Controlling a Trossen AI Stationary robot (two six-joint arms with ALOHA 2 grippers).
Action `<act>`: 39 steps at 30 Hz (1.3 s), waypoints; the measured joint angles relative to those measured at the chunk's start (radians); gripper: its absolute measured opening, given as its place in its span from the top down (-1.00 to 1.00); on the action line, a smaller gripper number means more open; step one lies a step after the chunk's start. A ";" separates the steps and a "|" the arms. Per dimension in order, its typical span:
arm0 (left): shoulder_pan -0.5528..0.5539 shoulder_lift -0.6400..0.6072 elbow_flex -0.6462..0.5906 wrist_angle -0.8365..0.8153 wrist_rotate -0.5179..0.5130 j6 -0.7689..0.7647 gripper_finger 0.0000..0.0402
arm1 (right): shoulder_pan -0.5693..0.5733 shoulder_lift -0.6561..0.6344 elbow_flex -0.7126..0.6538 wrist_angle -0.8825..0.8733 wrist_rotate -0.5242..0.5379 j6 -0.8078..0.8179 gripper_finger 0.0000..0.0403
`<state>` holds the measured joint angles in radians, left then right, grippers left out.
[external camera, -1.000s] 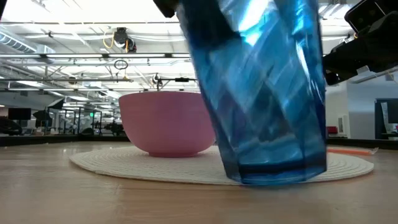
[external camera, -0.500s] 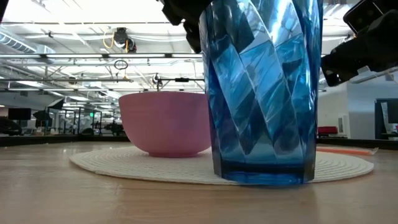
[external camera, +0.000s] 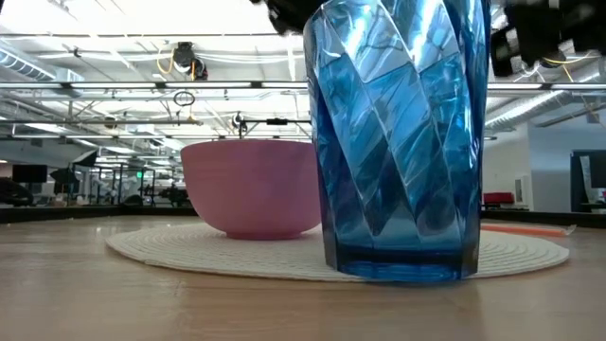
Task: Pick & Place Utensil
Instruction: Put the blue cup on the white mat to the right of the pink bowl
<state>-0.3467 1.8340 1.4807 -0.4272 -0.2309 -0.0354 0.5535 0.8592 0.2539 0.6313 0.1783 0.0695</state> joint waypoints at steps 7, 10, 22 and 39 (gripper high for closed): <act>-0.035 -0.163 -0.012 -0.180 -0.266 -0.008 0.28 | 0.038 0.313 0.292 -0.165 -0.026 -0.098 0.23; -0.061 -0.251 -0.073 -0.214 -0.366 -0.052 0.28 | 0.035 0.429 0.417 -0.245 -0.094 -0.123 0.23; -0.165 -0.691 -0.595 0.051 -0.590 -0.305 0.28 | -0.034 0.638 0.635 -0.340 -0.319 -0.165 0.23; -0.173 -0.860 -0.941 0.440 -0.593 -0.307 0.28 | -0.103 0.825 0.781 -0.490 -0.471 -0.111 0.23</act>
<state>-0.5193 0.9738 0.5398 0.0125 -0.8234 -0.3421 0.4507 1.6840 1.0351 0.1411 -0.2923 -0.0416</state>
